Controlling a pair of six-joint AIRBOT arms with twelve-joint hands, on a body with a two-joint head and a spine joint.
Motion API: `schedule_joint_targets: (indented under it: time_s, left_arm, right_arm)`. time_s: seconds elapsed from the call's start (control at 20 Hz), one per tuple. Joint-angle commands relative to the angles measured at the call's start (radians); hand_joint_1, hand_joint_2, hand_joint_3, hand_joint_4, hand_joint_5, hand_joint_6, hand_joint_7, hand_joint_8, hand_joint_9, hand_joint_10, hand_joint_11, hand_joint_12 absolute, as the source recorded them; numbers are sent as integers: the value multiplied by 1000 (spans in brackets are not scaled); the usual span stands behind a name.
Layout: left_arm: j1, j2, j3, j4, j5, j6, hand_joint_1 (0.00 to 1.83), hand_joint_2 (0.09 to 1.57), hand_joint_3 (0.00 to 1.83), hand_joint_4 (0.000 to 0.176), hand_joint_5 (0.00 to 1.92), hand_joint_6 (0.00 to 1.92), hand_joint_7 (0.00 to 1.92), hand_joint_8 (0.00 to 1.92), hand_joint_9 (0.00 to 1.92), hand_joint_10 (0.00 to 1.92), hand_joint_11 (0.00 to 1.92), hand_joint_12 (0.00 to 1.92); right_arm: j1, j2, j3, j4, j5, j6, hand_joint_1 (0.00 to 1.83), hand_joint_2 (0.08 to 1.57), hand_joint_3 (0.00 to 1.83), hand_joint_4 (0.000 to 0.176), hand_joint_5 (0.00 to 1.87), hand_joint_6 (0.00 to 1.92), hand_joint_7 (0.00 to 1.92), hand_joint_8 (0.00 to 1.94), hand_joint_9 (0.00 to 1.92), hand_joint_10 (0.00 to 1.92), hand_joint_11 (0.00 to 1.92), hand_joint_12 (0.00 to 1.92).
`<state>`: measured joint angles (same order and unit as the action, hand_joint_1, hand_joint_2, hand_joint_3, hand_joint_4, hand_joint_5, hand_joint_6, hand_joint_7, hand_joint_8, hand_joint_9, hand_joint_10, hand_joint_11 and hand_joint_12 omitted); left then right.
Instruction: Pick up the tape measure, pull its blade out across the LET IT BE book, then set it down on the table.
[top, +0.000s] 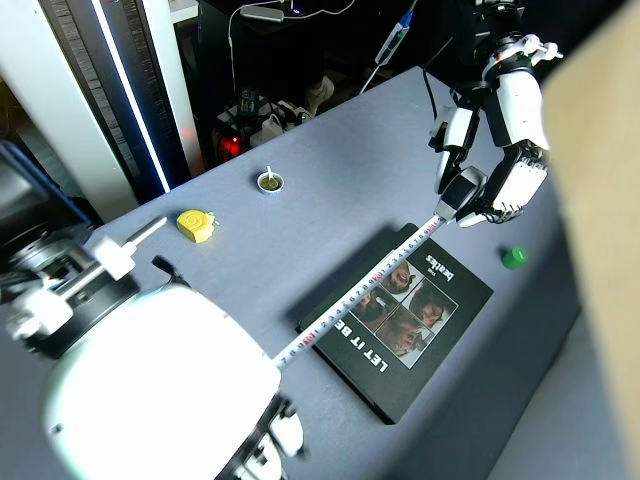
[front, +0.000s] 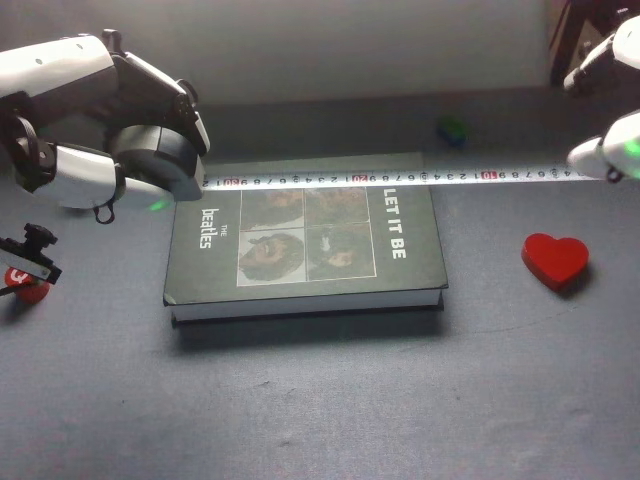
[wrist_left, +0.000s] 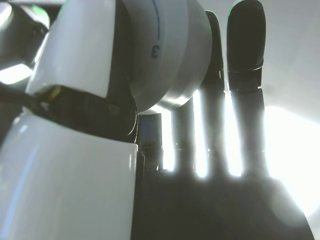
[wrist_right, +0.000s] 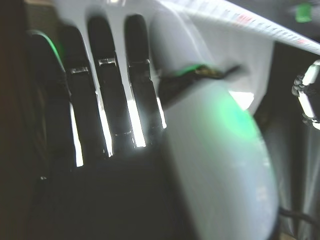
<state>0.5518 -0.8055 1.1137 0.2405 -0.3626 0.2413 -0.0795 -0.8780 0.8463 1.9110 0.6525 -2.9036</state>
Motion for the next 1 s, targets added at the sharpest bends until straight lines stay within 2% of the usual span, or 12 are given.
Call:
schedule_joint_targets:
  time_s: [0.0,0.05,0.2,0.35,0.45,0.6,0.8,0.95]
  left_arm:
    - [-9,4,4,-23,-113,-6,1380,1109,0,0,964,780,989,991,927,1282,900,1127]
    - [-8,4,4,-23,-113,-6,1379,1109,0,0,961,785,985,991,934,1277,900,1128]
    - [8,8,7,-23,-115,-9,1378,1113,1,0,938,828,978,995,935,1274,884,1130]
    - [51,14,17,-29,-144,-25,1379,1112,0,0,939,814,985,998,934,1274,895,1129]
    - [102,16,29,-31,-185,-50,1380,1108,0,0,956,788,994,986,937,1266,899,1114]
    - [186,13,62,-31,-255,-77,1380,1106,0,0,960,804,1003,961,935,1267,886,1107]
    - [239,-4,112,-31,-294,-115,1379,1108,0,0,953,819,1004,958,923,1283,871,1146]
    - [282,-19,146,-31,-325,-135,1379,1108,0,0,953,821,1004,956,923,1283,875,1151]
  right_arm:
    - [4,6,-11,-48,-17,-3,522,1127,0,0,334,0,292,0,238,0,13,928]
    - [1,6,-16,-48,-20,-8,429,1139,1,11,244,0,209,0,163,0,2,843]
    - [-12,7,-42,-48,-23,-11,269,1138,0,20,113,0,109,0,70,0,0,730]
    - [-18,7,-71,-48,-23,-3,79,1141,1,21,28,1,6,0,0,0,0,470]
    - [-28,7,-103,-91,-17,24,51,1108,0,20,7,1,0,0,0,0,0,393]
    - [-63,6,-181,-255,28,124,3,1082,0,19,0,0,0,0,0,0,0,333]
    - [-76,6,-252,-321,118,238,0,1072,0,17,0,0,0,0,0,0,0,265]
    - [-98,5,-279,-329,119,288,0,1069,0,17,0,0,0,0,0,0,0,320]
